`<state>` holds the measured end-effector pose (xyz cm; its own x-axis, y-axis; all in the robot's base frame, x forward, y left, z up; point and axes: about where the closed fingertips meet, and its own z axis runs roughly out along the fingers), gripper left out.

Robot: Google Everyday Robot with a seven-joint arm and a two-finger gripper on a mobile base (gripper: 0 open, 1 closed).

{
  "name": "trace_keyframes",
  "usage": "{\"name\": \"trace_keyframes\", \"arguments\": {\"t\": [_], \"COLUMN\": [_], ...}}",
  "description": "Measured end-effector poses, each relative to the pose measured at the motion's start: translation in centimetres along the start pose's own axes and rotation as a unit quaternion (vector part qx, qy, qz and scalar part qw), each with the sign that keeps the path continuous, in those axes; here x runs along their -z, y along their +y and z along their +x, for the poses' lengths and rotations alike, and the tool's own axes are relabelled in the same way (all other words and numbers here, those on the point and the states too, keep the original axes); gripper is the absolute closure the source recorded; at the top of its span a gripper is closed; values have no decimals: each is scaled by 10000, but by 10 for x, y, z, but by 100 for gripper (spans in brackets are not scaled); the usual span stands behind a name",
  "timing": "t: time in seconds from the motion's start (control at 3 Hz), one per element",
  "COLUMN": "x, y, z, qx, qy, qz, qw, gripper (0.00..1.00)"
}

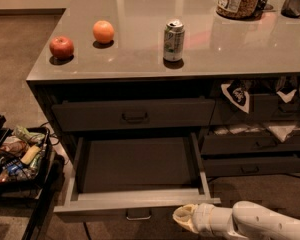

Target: Close middle drawer

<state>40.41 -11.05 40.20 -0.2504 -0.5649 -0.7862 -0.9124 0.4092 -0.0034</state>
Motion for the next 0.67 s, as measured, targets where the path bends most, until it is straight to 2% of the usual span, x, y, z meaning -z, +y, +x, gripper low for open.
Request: {"name": "trace_keyframes", "arguments": {"t": [0.67], "x": [-8], "y": [-35], "z": [-8], "qx": [140], "qy": [62], "qz": [253], "qw": [9996], "gripper": [100]}}
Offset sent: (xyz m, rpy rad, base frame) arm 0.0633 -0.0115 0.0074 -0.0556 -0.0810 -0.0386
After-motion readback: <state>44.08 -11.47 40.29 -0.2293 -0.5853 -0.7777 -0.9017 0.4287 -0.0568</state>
